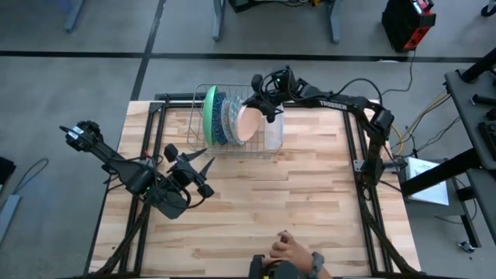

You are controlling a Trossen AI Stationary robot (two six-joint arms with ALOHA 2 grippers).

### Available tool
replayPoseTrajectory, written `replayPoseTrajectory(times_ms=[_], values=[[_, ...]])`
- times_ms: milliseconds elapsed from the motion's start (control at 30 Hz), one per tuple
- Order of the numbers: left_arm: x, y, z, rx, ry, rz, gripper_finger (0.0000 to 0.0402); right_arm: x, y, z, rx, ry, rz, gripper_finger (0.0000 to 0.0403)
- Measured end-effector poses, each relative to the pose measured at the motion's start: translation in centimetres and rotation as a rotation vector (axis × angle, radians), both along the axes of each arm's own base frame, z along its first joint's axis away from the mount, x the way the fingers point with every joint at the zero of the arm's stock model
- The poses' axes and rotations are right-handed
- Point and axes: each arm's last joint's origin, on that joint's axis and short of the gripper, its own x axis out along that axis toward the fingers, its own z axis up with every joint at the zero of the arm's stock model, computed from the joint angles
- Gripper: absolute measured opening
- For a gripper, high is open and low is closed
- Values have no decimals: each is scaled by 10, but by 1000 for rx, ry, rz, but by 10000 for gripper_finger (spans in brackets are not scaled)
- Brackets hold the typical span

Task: Sort dishes
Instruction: Put the light pink plate into the dish rack

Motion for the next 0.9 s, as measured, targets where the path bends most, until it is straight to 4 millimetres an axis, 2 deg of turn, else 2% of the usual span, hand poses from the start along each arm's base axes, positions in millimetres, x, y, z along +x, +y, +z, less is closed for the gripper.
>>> replayPoseTrajectory(times_ms=[467, 733, 900], values=[[0, 1, -2, 33, 56, -16, 153, -1, -2, 4, -8, -19, -10, 134], [3, 6, -2, 36, 62, 4, 153, 0, -4, 9, -45, -21, -72, 172], [4, 8, -2, 45, 74, 11, 153, 2, 0, 5, -70, 46, -157, 188]])
